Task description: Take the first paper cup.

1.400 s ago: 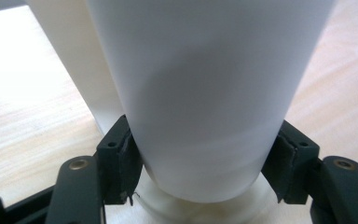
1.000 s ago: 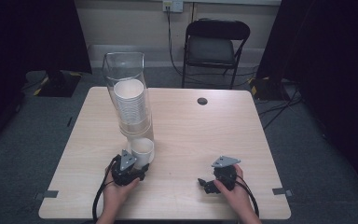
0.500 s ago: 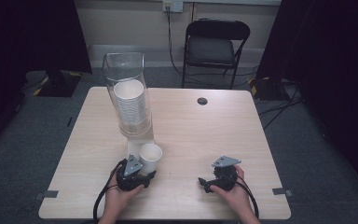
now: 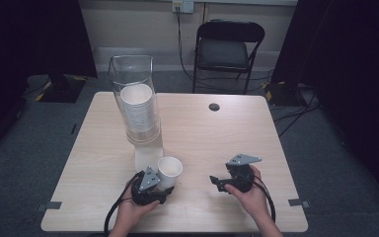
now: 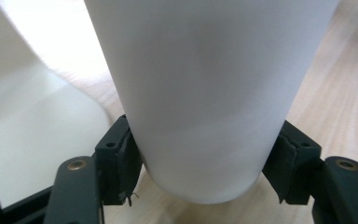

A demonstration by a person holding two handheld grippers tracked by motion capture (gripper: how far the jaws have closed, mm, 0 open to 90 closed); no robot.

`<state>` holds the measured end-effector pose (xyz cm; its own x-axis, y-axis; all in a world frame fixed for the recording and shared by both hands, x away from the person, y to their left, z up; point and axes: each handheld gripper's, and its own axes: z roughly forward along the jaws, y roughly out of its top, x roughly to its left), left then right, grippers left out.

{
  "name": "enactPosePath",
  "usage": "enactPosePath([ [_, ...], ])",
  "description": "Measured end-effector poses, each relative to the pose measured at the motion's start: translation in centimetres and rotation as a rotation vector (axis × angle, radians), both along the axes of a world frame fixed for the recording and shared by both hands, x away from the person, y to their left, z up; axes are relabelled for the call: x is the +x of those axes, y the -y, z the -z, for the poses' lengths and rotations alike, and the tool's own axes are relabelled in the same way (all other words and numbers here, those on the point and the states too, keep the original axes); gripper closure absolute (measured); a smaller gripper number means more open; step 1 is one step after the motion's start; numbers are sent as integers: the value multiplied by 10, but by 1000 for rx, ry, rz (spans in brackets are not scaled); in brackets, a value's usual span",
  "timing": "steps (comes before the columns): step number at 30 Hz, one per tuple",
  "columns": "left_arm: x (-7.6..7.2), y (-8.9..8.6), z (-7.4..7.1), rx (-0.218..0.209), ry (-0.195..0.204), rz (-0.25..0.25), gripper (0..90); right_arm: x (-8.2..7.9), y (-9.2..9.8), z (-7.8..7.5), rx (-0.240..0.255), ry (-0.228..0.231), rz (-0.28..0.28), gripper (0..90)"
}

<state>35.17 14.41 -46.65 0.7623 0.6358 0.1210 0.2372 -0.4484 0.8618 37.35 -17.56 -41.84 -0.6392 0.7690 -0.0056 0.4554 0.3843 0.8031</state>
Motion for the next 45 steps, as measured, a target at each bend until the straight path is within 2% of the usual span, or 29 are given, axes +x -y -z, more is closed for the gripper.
enactPosePath([
  [5, 0, 4, 0, -3, -6, 27, 351, 4, -7, -21, 17, 14, -23, 196],
  [7, -1, 5, 0, -1, -14, 32, 351, 5, -12, -28, 24, 11, -41, 237],
  [10, -1, 7, 1, 8, -7, 47, 351, 6, -22, -37, 25, 13, -78, 246],
  [14, -2, 11, 1, -11, -8, 62, 351, 7, -36, -46, 42, 29, -105, 268],
  [17, -2, 13, 0, -12, -1, 69, 350, 6, -46, -48, 39, 50, -124, 278],
  [20, -2, 18, 0, -10, 5, 83, 350, 6, -54, -48, 64, 48, -133, 286],
  [24, -3, 24, 0, -13, 9, 99, 350, 5, -59, -49, 106, 30, -143, 307],
  [29, -3, 30, -2, -12, 28, 110, 350, 4, -66, -46, 108, 12, -164, 367],
  [32, -3, 34, -2, -21, 35, 117, 350, 4, -68, -43, 94, 1, -160, 438],
  [36, -3, 36, -3, -27, 40, 119, 349, 6, -69, -41, 121, -26, -183, 603],
  [40, -3, 37, -3, -24, 55, 120, 348, 5, -70, -42, 125, -34, -175, 732],
  [45, -3, 37, -2, -18, 60, 118, 347, 7, -69, -41, 134, -47, -174, 813],
])
